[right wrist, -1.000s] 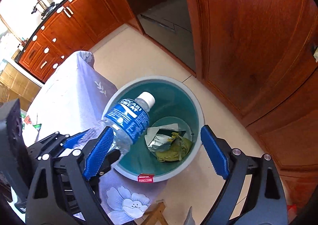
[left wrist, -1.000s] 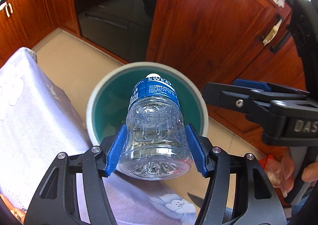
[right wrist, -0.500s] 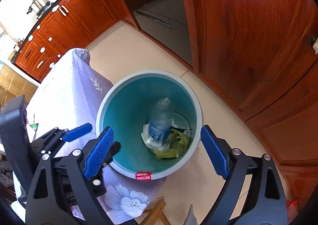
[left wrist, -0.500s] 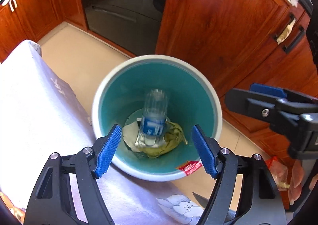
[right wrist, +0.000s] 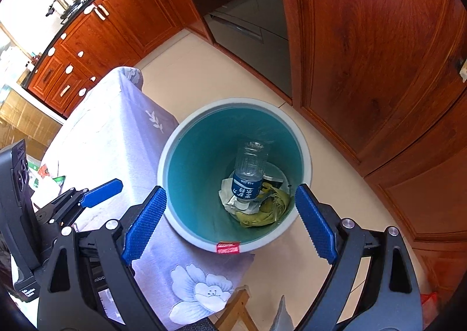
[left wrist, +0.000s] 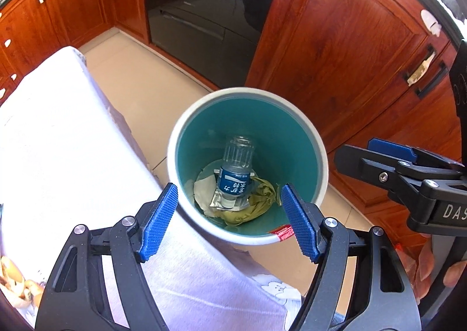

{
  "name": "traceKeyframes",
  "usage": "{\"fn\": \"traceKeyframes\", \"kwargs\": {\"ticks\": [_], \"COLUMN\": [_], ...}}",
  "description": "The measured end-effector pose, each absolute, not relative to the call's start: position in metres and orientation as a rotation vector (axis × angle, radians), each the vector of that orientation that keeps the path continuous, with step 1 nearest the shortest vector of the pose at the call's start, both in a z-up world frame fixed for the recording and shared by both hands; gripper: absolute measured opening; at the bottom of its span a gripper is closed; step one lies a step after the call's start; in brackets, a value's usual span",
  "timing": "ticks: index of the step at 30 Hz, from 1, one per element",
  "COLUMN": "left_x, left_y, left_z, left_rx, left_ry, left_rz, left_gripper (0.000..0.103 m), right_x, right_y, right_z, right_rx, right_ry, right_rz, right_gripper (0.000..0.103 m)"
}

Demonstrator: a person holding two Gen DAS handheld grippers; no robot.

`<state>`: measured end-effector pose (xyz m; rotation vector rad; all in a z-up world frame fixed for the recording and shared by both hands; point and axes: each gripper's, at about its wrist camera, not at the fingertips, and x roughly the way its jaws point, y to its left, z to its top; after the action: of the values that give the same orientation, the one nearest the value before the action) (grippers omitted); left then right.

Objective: Collect trash
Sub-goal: 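Move both tools back over the table toward the brown box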

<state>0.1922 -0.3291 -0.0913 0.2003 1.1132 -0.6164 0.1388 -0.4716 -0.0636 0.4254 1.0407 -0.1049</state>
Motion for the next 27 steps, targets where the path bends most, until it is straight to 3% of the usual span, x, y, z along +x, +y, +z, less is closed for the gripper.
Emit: {"fn": "traceKeyframes", "kwargs": {"ticks": [12,27], "left_x": [0.167,0.136], "left_y": [-0.266,-0.116], "left_z": [-0.055,-0.036], "left_rx": [0.173,0.093], "left_ry": [1.037,0.997], "left_rz": [-0.528,-0.317], "left_gripper": [0.075,0.075], "right_x": [0.126,0.122], "right_y": [-0.418,-0.297], "right_z": [-0.036,-0.012], "right_rx": [0.37,0.228], "right_ry": [1.001,1.011], "right_rz": [-0.042,0.115], "right_gripper": [0.086,0.086]}}
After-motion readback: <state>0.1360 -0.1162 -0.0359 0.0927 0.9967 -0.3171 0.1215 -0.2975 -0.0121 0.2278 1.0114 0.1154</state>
